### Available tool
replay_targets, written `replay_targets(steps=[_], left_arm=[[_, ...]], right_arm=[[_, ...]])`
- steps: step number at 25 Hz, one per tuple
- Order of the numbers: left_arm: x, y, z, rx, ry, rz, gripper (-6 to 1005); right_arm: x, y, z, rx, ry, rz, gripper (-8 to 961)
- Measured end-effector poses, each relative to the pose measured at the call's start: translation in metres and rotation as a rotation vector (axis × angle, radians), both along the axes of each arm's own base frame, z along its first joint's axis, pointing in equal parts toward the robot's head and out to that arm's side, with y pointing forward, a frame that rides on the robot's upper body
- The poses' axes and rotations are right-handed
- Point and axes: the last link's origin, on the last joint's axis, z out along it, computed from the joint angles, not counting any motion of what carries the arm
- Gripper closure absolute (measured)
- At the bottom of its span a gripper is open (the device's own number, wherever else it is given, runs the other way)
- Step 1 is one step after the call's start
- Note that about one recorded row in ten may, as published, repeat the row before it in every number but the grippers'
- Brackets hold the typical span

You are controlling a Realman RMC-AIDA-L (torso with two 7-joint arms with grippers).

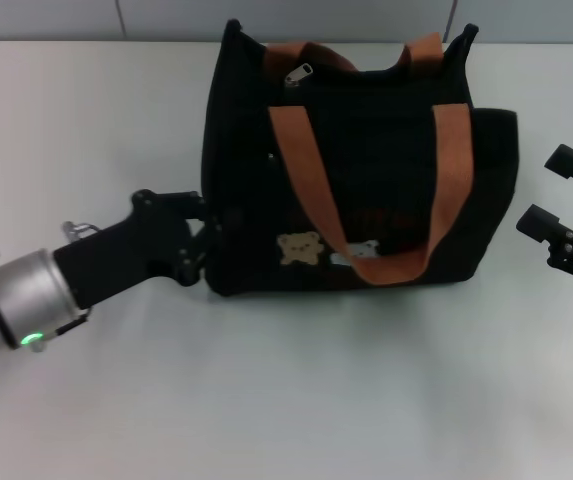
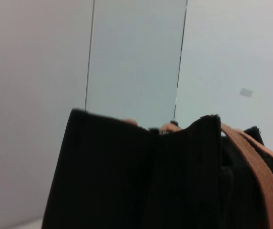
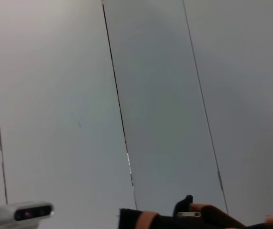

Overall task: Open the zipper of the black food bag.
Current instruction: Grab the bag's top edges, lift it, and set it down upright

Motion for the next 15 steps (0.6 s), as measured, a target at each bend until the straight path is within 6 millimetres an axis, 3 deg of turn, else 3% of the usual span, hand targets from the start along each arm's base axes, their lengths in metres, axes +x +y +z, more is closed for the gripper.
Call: replay_targets(steps=[3,8,12,13,14,15], left_arm=[[-0.002,-0.001,0.008,0.027,0.005,-0.019,922],[-0.004,-0.002,0.038,0.130,0.022,-0.093,922],[0.005,0.006,0.059,0.186,0.059,-0.187,922],[0.008,0.007,0.064,0.199,0.069,-0.215,922],[0.016,0.010,0.075,0.223,0.087,-0.280,922],[0.016,0.010,0.075,0.223,0.087,-0.280,921]], right_arm=[[0.001,0.001,-0.001,0.002,0.002,-0.008,152],[0.000,0.006,-0.006,0.000,0.058,-0.065,154],[-0.013,0.022,-0.023,-0.037,0.065,-0.075,156],[-0.017,0.028,-0.030,-0.058,0.061,-0.081,156],[-0.030,0.038,-0.051,-0.128,0.047,-0.078,156],[-0.030,0.038,-0.051,-0.128,0.047,-0.078,157]])
